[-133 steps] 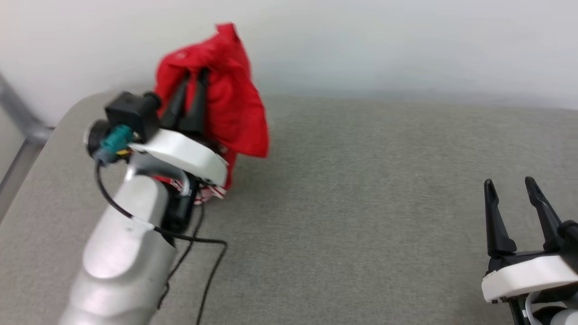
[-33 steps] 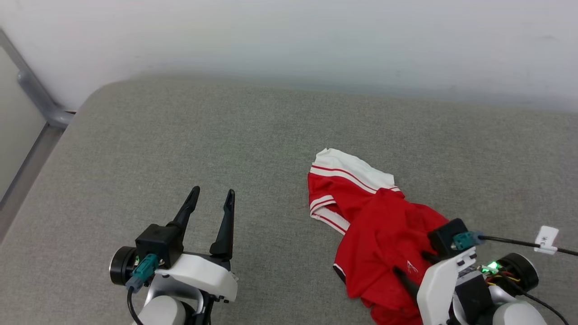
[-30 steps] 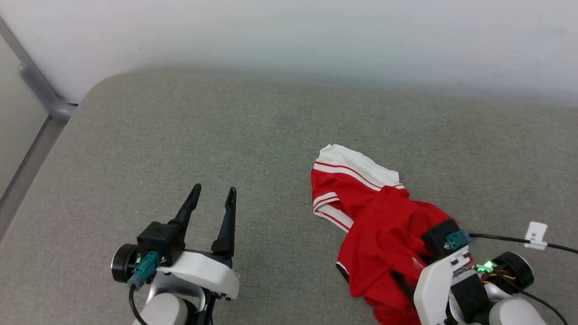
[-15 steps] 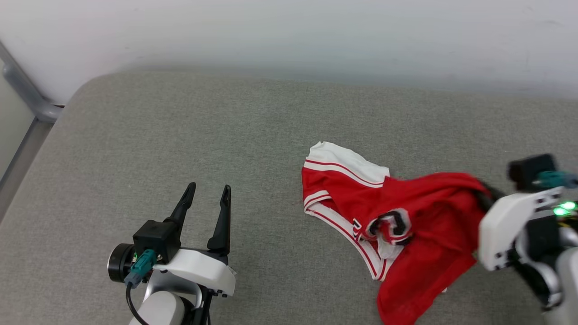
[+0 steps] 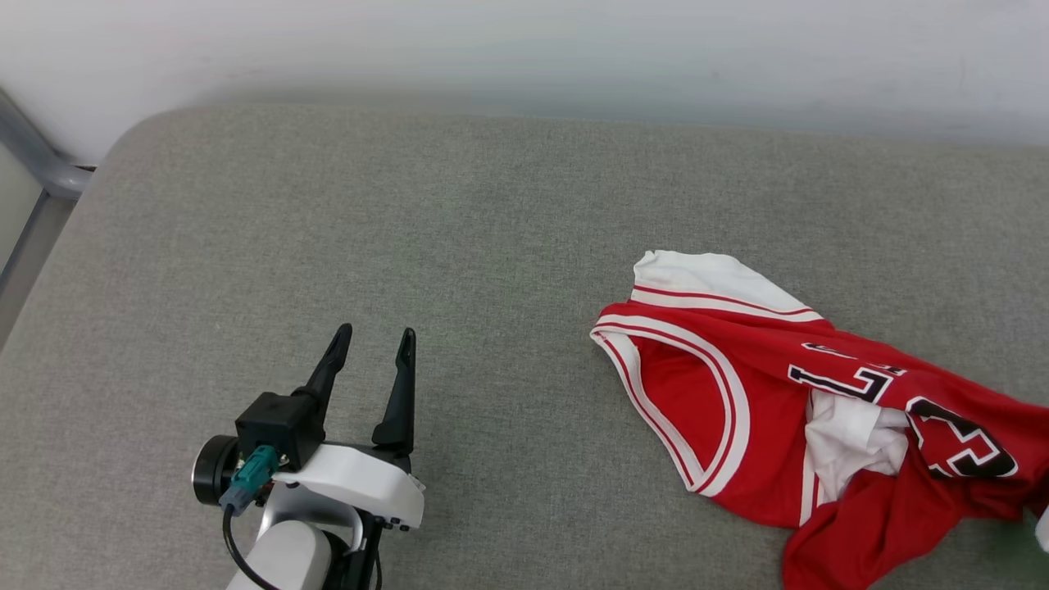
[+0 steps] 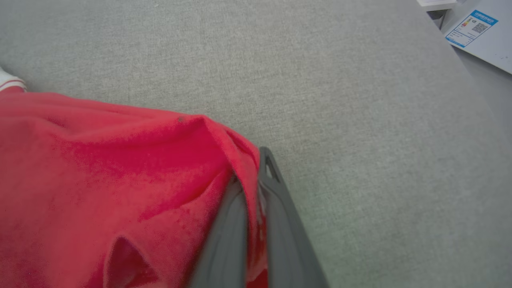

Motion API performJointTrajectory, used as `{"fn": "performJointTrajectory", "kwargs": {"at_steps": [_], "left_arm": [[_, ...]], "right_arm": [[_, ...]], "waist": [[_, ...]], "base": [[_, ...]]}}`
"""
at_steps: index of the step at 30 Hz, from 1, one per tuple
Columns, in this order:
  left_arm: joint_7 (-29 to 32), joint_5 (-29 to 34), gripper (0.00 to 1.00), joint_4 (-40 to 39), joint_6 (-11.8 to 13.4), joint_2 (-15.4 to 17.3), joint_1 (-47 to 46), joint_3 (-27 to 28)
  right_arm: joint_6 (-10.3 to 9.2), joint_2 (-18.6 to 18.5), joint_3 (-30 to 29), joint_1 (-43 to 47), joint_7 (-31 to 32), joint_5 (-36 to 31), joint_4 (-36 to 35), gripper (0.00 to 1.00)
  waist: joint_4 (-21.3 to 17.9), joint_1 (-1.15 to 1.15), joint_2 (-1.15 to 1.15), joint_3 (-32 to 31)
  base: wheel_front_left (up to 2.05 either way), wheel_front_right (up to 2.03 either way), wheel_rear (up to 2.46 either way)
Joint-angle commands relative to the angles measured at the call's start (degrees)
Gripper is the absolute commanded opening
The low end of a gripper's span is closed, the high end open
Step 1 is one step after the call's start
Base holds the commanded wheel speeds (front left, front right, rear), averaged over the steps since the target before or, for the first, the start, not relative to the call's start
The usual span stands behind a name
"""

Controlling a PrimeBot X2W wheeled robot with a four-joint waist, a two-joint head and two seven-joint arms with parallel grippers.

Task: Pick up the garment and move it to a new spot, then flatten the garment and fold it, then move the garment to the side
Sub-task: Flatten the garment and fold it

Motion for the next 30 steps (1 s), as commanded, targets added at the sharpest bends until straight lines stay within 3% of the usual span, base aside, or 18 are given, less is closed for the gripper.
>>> {"fn": "performJointTrajectory", "kwargs": {"at_steps": [1,2,3,4,9,17,22,30], "left_arm": [[-0.1,0.3,1.00,0.1,-0.1,-0.1,-0.5,0.3],[-0.1,0.4,1.00,0.3,-0.2,-0.1,-0.4,0.5],[-0.1,0.4,1.00,0.3,-0.2,-0.1,-0.3,0.6],[-0.1,0.4,1.00,0.4,-0.3,-0.2,-0.2,0.8],[-0.1,0.6,1.00,0.9,-0.2,-0.2,0.8,1.4],[-0.1,0.8,1.00,1.6,0.2,0.2,3.0,1.7],[0.3,0.5,1.00,1.7,0.7,0.7,4.5,1.5],[1.5,0.3,1.00,0.6,1.3,1.6,6.5,1.2]], "right_arm": [[-0.04,0.7,-0.3,0.2,-1.7,-0.2,1.7,0.00],[-0.04,1.0,-0.3,0.1,-2.7,-0.2,3.1,0.19],[-0.04,1.4,-0.5,-0.2,-3.7,0.2,4.4,0.49],[-0.04,1.6,-0.2,-0.5,-5.2,0.3,5.2,1.00],[-0.04,3.2,0.1,-2.0,-15.9,2.1,6.0,1.00],[-0.04,4.7,3.8,0.4,-30.7,0.0,0.2,1.00],[-0.03,6.8,8.5,4.1,-32.8,-3.3,-5.7,1.00],[-0.04,10.2,14.9,12.0,-30.3,-3.9,-15.4,1.00]], "waist": [[0.1,0.00,0.00,0.5],[0.1,0.00,0.00,0.7],[0.1,0.00,0.00,0.8],[0.1,0.00,0.00,0.8],[-0.1,0.00,0.00,0.0],[-0.5,0.00,0.00,-3.6],[-0.7,0.00,0.00,-6.2],[-0.9,0.00,0.00,-9.0]], "base": [[0.00,0.00,0.00],[0.00,0.00,0.00],[0.00,0.00,0.00],[0.00,0.00,0.00],[0.00,0.00,0.00],[0.00,0.00,0.00],[0.00,0.00,0.00],[0.00,0.00,0.00]]}}
